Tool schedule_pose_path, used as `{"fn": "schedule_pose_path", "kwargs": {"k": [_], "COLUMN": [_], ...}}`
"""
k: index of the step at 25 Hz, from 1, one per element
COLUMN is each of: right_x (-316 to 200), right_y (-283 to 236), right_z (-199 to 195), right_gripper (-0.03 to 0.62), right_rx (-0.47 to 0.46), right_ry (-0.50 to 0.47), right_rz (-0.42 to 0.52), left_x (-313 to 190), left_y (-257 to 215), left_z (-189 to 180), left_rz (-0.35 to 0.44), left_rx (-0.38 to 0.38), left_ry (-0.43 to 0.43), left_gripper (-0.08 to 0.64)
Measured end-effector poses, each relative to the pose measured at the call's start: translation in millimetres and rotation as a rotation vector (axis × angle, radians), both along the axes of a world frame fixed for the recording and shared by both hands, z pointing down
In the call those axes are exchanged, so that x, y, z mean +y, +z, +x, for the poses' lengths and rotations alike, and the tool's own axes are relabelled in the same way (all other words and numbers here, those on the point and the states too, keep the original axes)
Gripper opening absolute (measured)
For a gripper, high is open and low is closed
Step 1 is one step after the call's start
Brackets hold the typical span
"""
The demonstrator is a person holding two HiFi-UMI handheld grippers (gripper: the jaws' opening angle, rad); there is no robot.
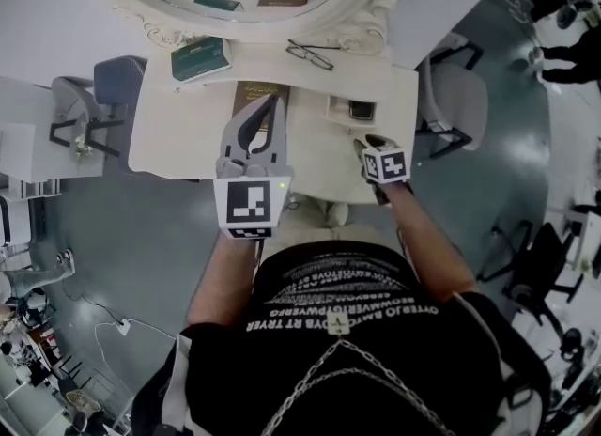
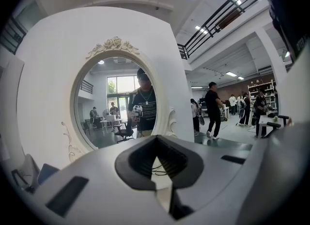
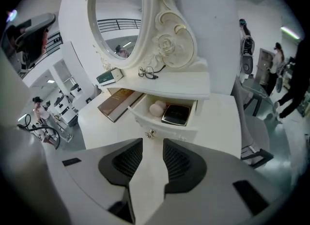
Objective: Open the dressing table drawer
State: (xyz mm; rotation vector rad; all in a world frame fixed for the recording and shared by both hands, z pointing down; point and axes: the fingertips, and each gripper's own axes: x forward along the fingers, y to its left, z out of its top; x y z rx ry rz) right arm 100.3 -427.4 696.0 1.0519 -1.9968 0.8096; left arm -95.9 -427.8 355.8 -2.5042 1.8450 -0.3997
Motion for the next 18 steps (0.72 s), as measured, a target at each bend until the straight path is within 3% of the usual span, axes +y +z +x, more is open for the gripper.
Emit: {"fn": "schedule_pose_path", "kwargs": {"k": [3,8,18], "right_x": [3,-1,-3], "right_y": [-27,-115,-275], "right_z": [13,17,12], "right_gripper": [0.118,0.005,0.002], "right_rx": [-0.031,-0.158,-0.236], "right_ry": [0.013,0.018,-0.052], "right_rz": [0.091,0.375,0.727], "left_x": [5,15,29], "left_y": [-6,-13,-41], "left_z": [-2,-1,22], "left_rz": [0.015,0.039,0.091], "left_rx": [0.001,0.008,0.027], "left_ry": [-0.011,-0.026,-0.004], "left_gripper": [0.003,0.003,0.003]}}
